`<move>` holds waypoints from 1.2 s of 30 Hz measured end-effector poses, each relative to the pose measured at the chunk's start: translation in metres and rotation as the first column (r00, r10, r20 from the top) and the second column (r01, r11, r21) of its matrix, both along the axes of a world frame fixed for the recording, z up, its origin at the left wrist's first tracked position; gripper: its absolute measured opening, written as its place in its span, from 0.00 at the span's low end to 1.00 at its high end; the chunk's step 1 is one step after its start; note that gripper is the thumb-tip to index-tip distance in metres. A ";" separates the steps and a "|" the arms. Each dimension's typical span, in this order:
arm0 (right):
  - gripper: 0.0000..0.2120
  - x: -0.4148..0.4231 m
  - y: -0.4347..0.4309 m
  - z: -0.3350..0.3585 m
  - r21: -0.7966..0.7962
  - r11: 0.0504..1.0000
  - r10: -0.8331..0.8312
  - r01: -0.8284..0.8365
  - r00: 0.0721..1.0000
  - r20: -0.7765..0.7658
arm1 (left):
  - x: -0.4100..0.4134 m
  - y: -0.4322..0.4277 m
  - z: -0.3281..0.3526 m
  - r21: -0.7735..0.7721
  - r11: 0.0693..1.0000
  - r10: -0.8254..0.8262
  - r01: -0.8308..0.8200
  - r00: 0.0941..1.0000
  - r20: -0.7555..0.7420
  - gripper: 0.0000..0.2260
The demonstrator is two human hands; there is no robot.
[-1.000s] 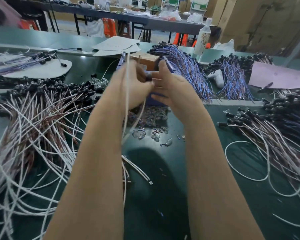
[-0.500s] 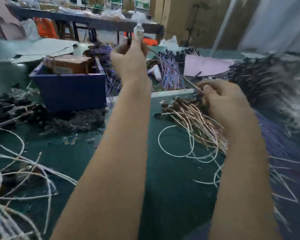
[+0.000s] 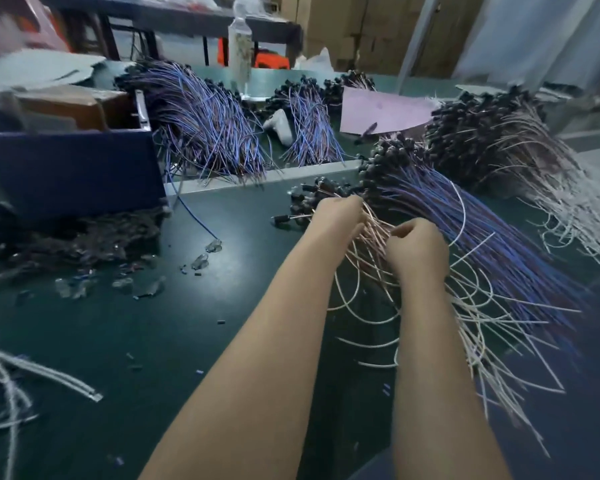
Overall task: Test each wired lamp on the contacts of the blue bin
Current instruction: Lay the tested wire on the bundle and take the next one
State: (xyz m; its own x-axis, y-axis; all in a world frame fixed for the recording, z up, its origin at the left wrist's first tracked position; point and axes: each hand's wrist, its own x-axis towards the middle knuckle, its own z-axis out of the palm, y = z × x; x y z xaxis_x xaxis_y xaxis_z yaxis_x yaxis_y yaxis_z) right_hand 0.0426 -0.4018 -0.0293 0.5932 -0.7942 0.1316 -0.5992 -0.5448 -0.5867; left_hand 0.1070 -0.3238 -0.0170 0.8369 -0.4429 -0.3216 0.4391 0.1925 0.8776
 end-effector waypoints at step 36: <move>0.03 0.077 0.360 0.040 0.706 -0.362 0.014 -0.609 0.753 0.658 | -0.017 0.336 0.055 -0.293 0.383 0.913 -0.876 0.309 0.268 0.14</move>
State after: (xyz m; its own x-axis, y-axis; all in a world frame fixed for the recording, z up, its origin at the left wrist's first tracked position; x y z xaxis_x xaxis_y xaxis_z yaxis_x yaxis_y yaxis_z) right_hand 0.1197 -0.0416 0.0102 0.9633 0.1732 -0.2051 -0.2650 0.7354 -0.6236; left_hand 0.0902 0.0121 0.0381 0.7655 0.6407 0.0589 -0.3578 0.3479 0.8666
